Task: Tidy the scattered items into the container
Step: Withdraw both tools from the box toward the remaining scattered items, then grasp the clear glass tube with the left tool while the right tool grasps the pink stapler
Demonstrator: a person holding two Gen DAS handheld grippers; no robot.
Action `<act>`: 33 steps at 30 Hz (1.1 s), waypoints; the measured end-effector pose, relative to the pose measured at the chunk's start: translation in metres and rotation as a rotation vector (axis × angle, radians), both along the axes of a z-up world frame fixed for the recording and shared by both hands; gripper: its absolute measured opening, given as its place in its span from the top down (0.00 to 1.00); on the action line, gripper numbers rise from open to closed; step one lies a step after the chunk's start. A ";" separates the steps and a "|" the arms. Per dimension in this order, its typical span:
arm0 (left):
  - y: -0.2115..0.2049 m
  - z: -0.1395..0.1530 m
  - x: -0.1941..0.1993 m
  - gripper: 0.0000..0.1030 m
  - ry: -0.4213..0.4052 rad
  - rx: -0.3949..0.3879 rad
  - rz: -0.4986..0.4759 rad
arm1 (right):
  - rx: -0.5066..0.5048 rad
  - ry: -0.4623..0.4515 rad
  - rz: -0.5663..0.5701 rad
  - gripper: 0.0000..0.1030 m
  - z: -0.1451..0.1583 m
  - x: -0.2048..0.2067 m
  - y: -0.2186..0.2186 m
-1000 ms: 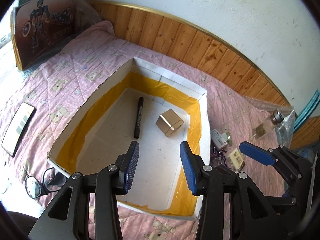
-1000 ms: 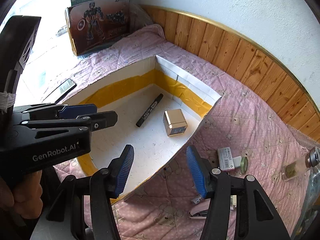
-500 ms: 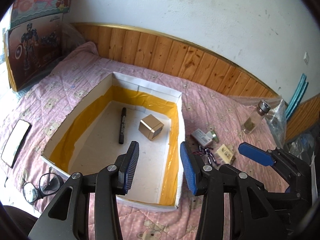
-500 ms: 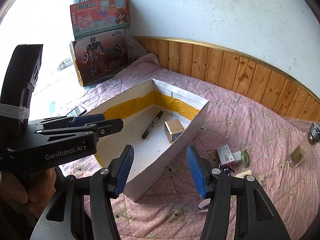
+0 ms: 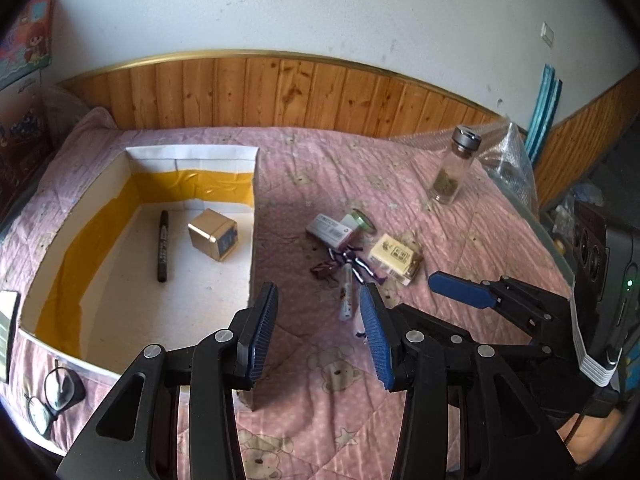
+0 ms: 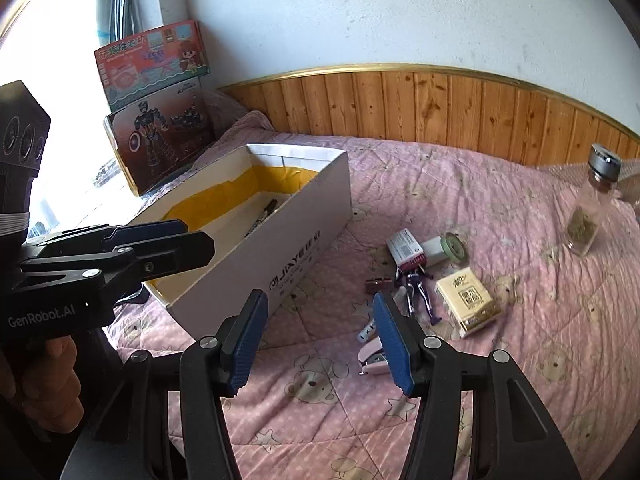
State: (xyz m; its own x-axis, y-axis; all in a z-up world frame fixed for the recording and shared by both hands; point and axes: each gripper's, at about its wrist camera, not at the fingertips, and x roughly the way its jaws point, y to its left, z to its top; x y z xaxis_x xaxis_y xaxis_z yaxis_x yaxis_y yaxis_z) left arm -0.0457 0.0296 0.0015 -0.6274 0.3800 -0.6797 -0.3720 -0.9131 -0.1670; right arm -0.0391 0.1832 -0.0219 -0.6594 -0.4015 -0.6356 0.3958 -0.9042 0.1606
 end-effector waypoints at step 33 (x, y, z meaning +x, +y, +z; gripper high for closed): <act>0.087 -0.108 -0.074 0.53 -0.174 -0.159 -0.022 | -0.016 -0.401 -0.360 0.54 -0.113 -0.059 0.085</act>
State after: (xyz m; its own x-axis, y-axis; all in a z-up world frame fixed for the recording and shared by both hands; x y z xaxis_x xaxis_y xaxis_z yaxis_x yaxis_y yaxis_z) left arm -0.1199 0.1171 -0.1070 -0.4885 0.2716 -0.8292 -0.3703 -0.9250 -0.0848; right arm -0.0983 0.2682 -0.1352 -0.4640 -0.2061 -0.8615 -0.0344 -0.9676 0.2500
